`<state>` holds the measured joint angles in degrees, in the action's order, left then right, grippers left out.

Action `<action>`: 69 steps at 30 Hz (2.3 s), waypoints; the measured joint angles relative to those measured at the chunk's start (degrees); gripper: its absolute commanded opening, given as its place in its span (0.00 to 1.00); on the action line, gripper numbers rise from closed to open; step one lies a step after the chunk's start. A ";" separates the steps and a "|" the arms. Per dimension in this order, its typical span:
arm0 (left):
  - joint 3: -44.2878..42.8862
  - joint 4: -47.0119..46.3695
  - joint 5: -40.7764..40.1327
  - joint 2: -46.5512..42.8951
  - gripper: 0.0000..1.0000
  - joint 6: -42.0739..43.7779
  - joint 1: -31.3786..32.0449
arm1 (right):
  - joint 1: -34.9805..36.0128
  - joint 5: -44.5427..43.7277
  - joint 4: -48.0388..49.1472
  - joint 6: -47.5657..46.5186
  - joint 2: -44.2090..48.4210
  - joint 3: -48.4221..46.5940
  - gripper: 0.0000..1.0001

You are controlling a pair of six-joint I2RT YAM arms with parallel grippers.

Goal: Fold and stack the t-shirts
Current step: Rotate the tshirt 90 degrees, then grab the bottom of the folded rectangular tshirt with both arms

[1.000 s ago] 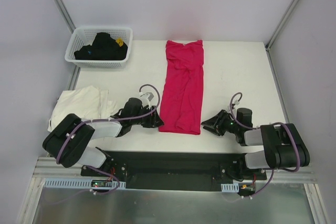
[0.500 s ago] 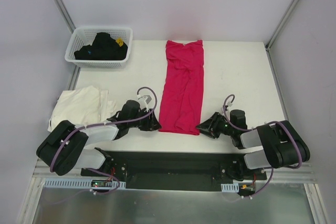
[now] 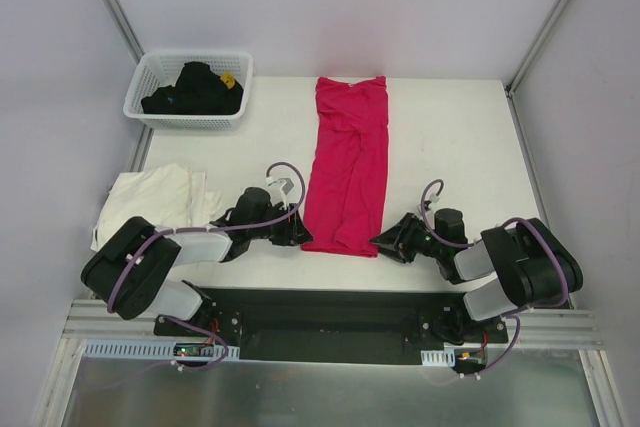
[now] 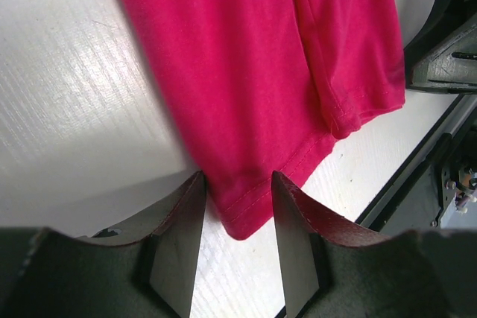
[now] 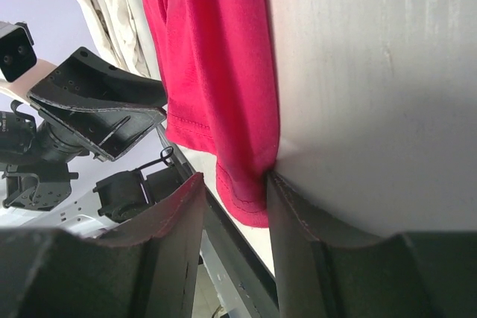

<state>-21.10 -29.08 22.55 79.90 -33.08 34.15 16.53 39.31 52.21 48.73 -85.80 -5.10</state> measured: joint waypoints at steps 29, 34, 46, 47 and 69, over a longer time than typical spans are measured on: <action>-0.50 0.63 1.05 0.33 0.40 -0.02 0.00 | -6.21 -7.80 -34.25 -11.41 29.05 0.68 0.43; -0.50 0.63 1.05 0.33 0.40 0.00 0.00 | -6.16 -8.35 -35.58 -11.91 27.65 -0.59 0.44; -0.28 0.55 1.16 0.15 0.42 -0.02 0.00 | 0.11 -7.37 -21.18 -7.48 13.97 -2.23 0.45; -0.13 0.44 1.27 0.04 0.42 -0.04 0.00 | 0.74 -7.39 -20.17 -7.10 13.22 -2.25 0.44; 3.26 -1.38 3.61 -1.77 0.27 -3.37 0.04 | 10.73 -12.13 -13.18 -0.74 8.81 -1.84 0.26</action>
<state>-17.85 -30.46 26.15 78.13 -36.45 34.20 27.27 27.18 39.03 47.99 -76.99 -6.94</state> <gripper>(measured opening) 0.318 0.293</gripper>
